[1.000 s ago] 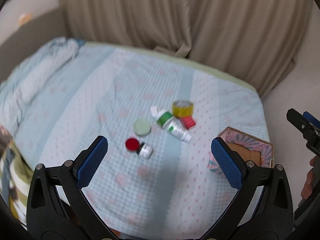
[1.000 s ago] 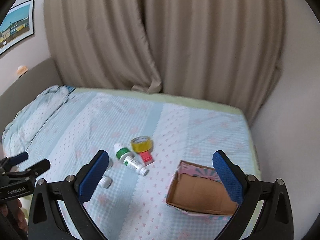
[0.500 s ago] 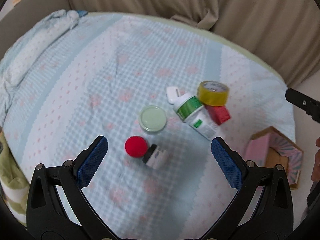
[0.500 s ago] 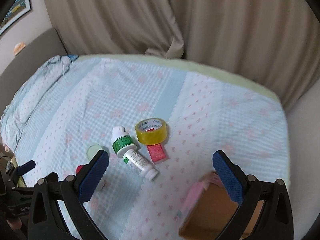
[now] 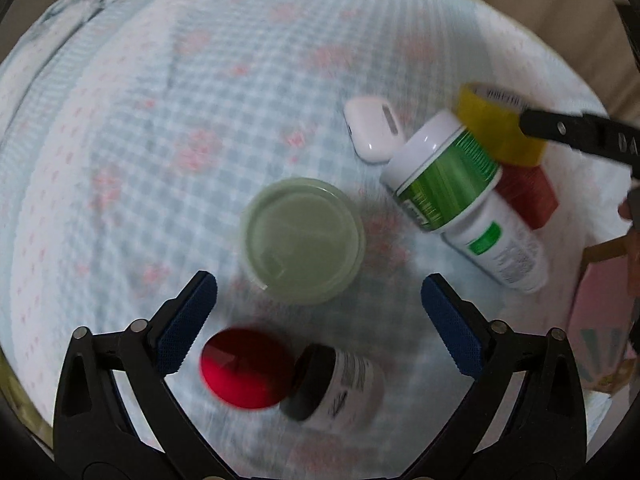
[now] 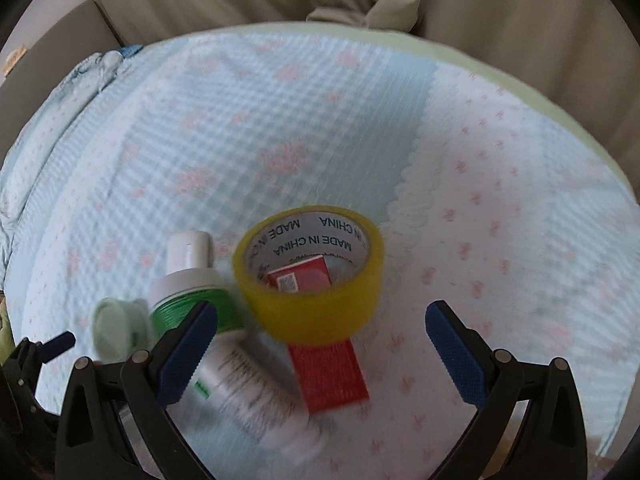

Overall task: Organize rigid objects
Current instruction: 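Grasp the pale green jar with the left tool while the right tool grasps the yellow tape roll, then carry the green jar and tape roll with both tools into the cardboard box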

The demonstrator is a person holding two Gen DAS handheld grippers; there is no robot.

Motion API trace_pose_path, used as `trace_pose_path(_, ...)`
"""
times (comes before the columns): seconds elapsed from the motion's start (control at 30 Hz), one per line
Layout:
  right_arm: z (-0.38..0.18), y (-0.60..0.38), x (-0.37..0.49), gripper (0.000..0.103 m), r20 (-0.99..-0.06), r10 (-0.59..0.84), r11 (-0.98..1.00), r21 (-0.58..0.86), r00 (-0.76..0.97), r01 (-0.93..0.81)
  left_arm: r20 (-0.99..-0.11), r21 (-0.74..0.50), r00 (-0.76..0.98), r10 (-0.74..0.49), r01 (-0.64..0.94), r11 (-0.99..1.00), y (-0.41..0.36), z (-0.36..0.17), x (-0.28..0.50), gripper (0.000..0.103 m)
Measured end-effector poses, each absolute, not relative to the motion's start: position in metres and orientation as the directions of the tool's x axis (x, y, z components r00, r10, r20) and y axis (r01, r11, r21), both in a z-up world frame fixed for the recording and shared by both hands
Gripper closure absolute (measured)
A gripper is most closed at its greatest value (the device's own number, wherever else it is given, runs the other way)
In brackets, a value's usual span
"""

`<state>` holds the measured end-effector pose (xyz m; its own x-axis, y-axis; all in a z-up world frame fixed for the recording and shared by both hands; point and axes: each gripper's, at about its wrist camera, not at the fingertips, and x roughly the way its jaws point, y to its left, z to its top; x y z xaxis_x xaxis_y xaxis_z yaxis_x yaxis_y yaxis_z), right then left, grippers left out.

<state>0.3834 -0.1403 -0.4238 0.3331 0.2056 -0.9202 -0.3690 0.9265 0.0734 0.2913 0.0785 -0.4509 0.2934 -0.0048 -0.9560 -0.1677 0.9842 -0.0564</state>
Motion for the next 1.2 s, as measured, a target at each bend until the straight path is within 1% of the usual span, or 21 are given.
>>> trace_pose_path(0.1, -0.441, -0.134, 0.396, 0.0, -0.931, 0.192, 0.926, 0.068, 0.31, -0.37, -0.961, -0.047, 0.278, -0.002, -0.156, 0.987, 0.078, -0.465, 0.298, 0.004)
trace_pose_path(0.23, -0.456, -0.129, 0.406, 0.0, -0.939, 0.216, 0.92, 0.104, 0.268, -0.377, -0.961, -0.02, 0.274, 0.022, -0.148, 0.989, 0.082, -0.475, 0.306, 0.005)
trace_pose_path(0.27, -0.458, -0.127, 0.407, 0.0, -0.941, 0.214, 0.918, 0.102, 0.263, -0.383, -0.962, -0.017, 0.273, 0.024, -0.144, 0.989, 0.083, -0.477, 0.308, 0.009)
trace_pose_path(0.3, -0.46, -0.125, 0.408, 0.0, -0.941, 0.213, 0.916, 0.099, 0.263, -0.388, -0.963, -0.015, 0.27, 0.023, -0.139, 0.99, 0.084, -0.479, 0.311, 0.016)
trace_pose_path(0.33, -0.461, -0.123, 0.408, 0.0, -0.94, 0.216, 0.914, 0.099, 0.264, -0.393, -0.965, -0.012, 0.261, 0.024, -0.134, 0.991, 0.086, -0.48, 0.314, 0.021)
trace_pose_path(0.37, -0.462, -0.122, 0.41, 0.0, -0.939, 0.22, 0.912, 0.102, 0.263, -0.396, -0.967, -0.012, 0.254, 0.021, -0.13, 0.991, 0.087, -0.483, 0.317, 0.029)
trace_pose_path(0.4, -0.463, -0.121, 0.411, 0.0, -0.939, 0.22, 0.912, 0.102, 0.264, -0.397, -0.969, -0.003, 0.245, 0.029, -0.129, 0.992, 0.089, -0.485, 0.32, 0.035)
trace_pose_path(0.47, -0.465, -0.119, 0.414, 0.005, -0.942, 0.209, 0.916, 0.095, 0.261, -0.389, -0.969, -0.004, 0.247, 0.027, -0.124, 0.992, 0.091, -0.487, 0.322, 0.035)
trace_pose_path(0.8, -0.461, -0.116, 0.414, 0.006, -0.942, 0.196, 0.924, 0.084, 0.273, -0.374, -0.96, -0.012, 0.278, 0.018, -0.106, 0.994, 0.093, -0.483, 0.316, 0.035)
trace_pose_path(1.03, -0.438, -0.123, 0.399, 0.006, -0.923, 0.21, 0.929, 0.086, 0.321, -0.359, -0.947, -0.011, 0.321, 0.028, -0.118, 0.993, 0.092, -0.456, 0.304, 0.035)
trace_pose_path(1.2, -0.407, -0.127, 0.382, 0.006, -0.904, 0.227, 0.927, 0.086, 0.363, -0.364, -0.929, -0.015, 0.367, 0.036, -0.134, 0.991, 0.094, -0.426, 0.291, 0.035)
